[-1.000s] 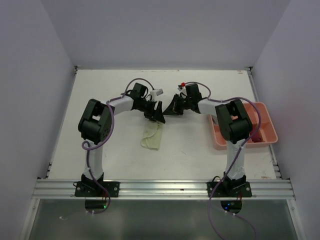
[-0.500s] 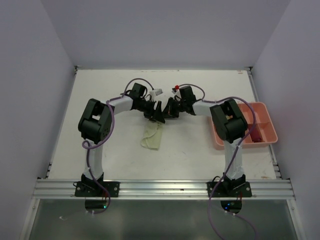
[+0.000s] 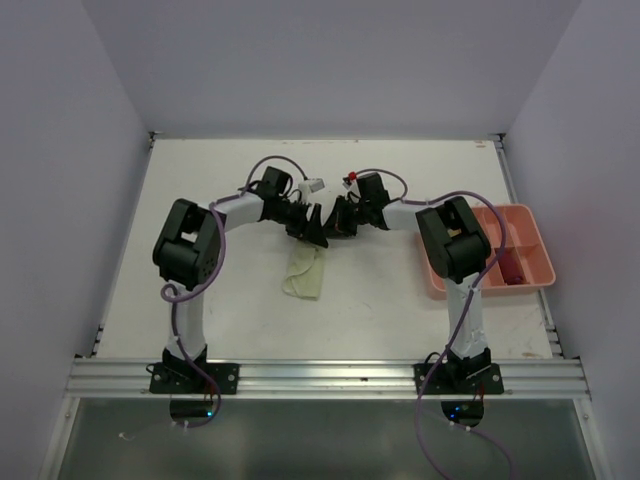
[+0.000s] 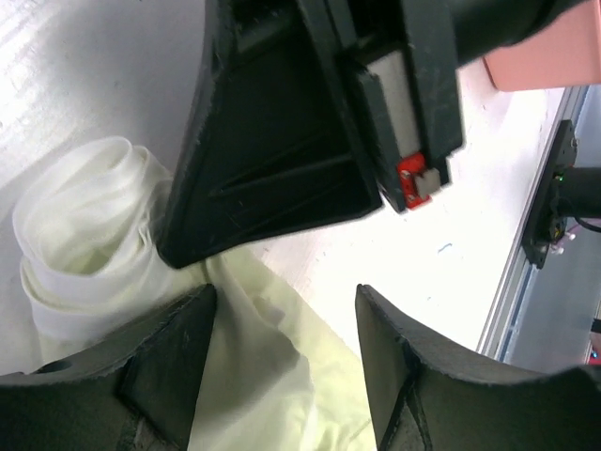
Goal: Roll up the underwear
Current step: Fold the underwear
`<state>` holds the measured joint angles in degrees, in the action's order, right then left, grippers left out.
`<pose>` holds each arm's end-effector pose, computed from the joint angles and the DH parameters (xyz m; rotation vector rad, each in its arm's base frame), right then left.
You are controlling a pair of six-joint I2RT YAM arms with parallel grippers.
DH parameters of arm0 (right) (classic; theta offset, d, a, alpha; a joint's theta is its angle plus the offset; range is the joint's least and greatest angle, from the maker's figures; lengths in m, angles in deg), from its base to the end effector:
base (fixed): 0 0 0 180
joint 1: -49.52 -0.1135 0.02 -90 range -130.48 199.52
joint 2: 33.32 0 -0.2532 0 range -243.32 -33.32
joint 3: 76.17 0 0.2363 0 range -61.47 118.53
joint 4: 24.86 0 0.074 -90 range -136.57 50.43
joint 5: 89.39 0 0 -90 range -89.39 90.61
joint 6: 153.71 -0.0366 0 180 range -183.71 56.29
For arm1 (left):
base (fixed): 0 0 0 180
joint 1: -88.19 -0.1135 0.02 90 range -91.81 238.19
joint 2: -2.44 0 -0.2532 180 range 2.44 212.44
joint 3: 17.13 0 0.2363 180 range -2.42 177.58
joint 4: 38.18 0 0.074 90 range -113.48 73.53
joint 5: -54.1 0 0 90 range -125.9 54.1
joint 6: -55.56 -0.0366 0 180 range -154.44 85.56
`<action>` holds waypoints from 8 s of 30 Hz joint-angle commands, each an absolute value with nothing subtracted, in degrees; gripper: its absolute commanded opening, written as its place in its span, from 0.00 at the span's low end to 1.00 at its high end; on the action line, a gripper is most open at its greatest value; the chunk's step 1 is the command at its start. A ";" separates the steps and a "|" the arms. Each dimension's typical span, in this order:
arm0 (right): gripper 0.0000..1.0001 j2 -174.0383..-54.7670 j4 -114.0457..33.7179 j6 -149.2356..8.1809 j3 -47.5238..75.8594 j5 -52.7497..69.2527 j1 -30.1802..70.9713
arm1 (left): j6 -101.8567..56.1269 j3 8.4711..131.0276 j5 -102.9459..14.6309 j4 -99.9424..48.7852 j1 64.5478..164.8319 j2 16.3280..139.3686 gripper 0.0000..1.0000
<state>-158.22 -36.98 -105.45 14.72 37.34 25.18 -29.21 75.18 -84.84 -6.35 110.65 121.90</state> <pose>0.3849 0.1981 0.1145 0.0487 2.5688 1.2678 0.3640 -0.1803 0.1421 0.6956 2.4562 -1.2873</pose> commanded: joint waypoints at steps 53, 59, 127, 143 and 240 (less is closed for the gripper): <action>0.06 -164.20 -45.19 -98.17 29.77 31.28 26.50 | -21.79 52.69 -89.33 -15.13 108.14 125.66 0.37; 0.12 -152.35 -44.13 -96.07 25.99 35.67 26.85 | -21.44 52.60 -89.86 -16.00 108.14 125.66 0.37; 0.22 -160.50 -36.31 -105.72 13.08 36.82 26.49 | -33.64 64.72 -94.79 -4.69 108.32 106.95 0.51; 0.37 -149.25 -35.53 -111.61 19.56 47.55 28.16 | -41.83 58.14 -83.36 1.32 120.88 101.05 0.43; 0.37 -145.64 -73.70 -52.88 27.40 44.28 16.04 | -80.39 48.41 -63.06 -10.10 107.68 72.26 0.90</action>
<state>-141.87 -72.15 -49.84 27.24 39.42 15.85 -69.23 56.76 -68.08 -8.80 100.75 78.38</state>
